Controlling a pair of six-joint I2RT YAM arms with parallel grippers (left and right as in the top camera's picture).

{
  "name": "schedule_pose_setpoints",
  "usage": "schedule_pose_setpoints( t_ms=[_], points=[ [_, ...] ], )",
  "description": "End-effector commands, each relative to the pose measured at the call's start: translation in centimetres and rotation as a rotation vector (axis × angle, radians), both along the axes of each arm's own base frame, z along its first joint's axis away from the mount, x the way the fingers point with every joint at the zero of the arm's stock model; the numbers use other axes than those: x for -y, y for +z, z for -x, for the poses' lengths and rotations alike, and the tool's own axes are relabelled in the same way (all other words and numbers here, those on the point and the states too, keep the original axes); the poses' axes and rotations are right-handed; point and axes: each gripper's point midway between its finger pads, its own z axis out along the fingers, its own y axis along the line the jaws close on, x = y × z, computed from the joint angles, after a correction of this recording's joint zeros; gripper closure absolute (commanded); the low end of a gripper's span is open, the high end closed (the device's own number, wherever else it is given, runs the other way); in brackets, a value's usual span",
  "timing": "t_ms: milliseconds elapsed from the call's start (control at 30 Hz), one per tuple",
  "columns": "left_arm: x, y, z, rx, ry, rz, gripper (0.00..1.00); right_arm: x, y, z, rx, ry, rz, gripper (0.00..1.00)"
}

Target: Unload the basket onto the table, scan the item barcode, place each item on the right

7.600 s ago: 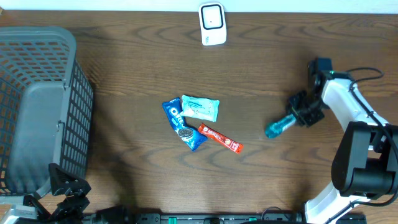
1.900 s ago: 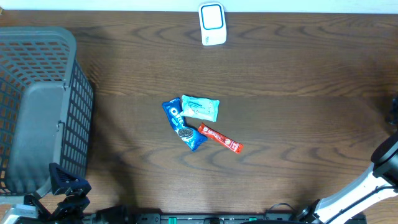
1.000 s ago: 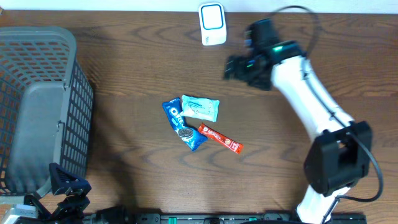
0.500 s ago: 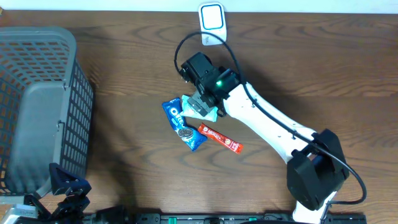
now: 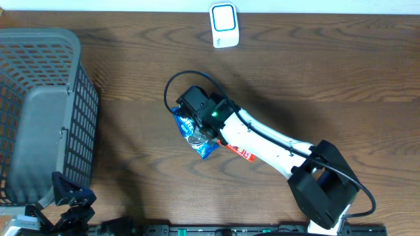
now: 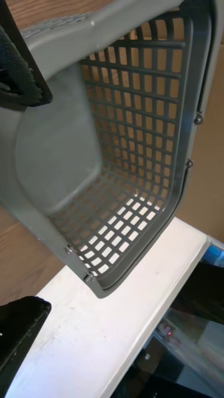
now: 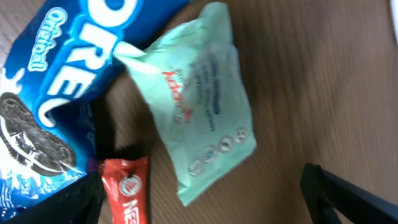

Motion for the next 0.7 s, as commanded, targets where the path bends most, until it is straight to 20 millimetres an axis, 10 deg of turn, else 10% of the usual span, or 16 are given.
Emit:
schedule_pose_setpoints(
  t_ms=[0, 433, 667],
  points=[
    [0.0, 0.1, 0.1, -0.007, 0.001, -0.015, 0.02, 1.2, -2.8, -0.2, -0.006, -0.002, 0.079, 0.06],
    [0.0, 0.1, 0.1, -0.007, 0.001, -0.015, 0.02, 1.1, -7.0, -1.7, 0.024, 0.022, 0.153, 0.16],
    [0.0, 0.1, 0.1, -0.007, 0.001, -0.015, 0.02, 1.4, -10.3, -0.8, -0.039, 0.033, 0.188, 0.44]
  ],
)
